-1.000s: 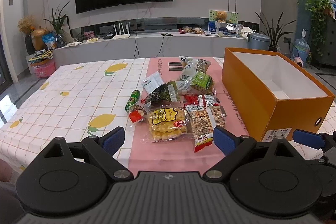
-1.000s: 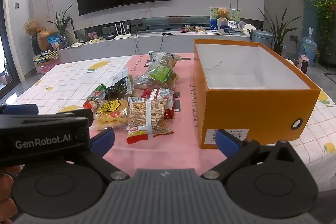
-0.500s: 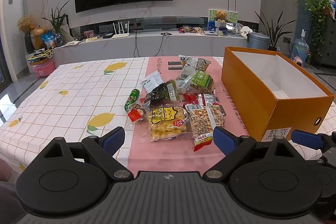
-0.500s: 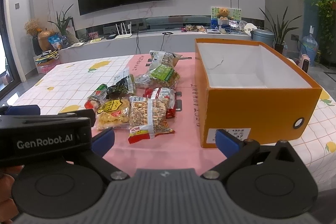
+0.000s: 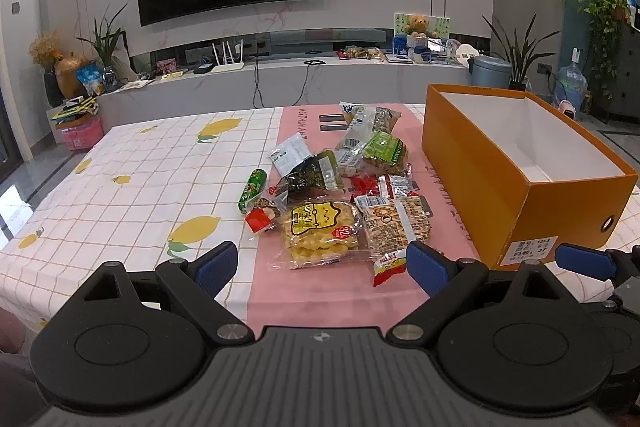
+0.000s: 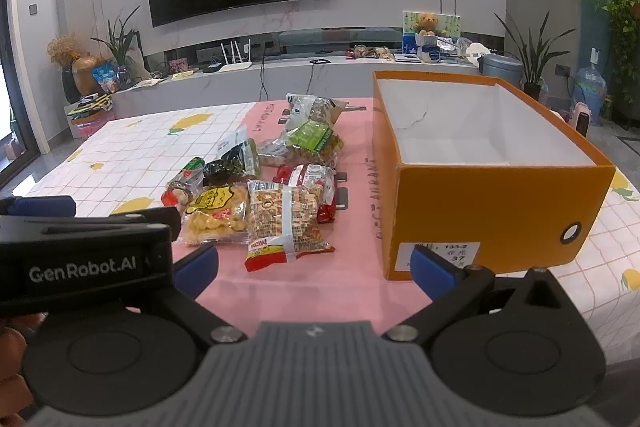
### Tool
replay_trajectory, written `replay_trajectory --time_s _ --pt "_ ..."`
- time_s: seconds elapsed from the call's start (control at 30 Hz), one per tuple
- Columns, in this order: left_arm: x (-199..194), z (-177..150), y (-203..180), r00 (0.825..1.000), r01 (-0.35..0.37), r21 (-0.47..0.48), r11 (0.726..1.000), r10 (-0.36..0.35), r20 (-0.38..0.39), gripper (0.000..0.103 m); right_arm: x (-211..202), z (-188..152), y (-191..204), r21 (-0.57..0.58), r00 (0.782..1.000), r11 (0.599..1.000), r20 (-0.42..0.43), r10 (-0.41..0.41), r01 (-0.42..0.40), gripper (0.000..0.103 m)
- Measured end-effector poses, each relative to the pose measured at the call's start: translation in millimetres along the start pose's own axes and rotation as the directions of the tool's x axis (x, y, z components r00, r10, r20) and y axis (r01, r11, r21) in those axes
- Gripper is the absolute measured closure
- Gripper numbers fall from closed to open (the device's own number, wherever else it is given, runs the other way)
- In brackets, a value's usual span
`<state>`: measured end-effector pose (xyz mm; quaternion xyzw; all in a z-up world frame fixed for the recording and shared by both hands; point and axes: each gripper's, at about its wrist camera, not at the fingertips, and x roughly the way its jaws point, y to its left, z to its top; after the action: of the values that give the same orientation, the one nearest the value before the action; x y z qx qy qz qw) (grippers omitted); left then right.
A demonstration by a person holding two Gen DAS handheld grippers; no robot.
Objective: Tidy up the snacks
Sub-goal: 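Reach the right gripper to the peanut bag and close on it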
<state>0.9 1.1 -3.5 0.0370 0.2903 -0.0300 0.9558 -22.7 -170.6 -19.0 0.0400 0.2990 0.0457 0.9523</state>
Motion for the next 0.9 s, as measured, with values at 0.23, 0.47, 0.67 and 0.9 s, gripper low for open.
replay_trajectory --time_s 0.23,0.47,0.67,0.9 --pt "12 8 18 0.999 -0.030 -0.020 0.999 0.029 -0.027 0.000 24 3 7 -0.074 0.996 0.994 -0.026 0.081 -0.083 0.003" --pt "22 25 50 0.997 -0.081 -0.087 0.993 0.079 -0.026 0.000 56 8 -7 0.076 0.984 0.985 -0.085 0.158 -0.152 0.003" --pt "35 33 67 0.994 -0.110 -0.082 0.991 0.107 -0.038 0.000 77 15 -10 0.139 0.984 0.981 -0.097 0.150 -0.136 0.003" --pt "51 41 75 0.991 -0.126 -0.053 0.991 0.124 -0.051 0.000 103 20 -12 0.161 0.979 0.979 -0.137 0.151 -0.129 0.005"
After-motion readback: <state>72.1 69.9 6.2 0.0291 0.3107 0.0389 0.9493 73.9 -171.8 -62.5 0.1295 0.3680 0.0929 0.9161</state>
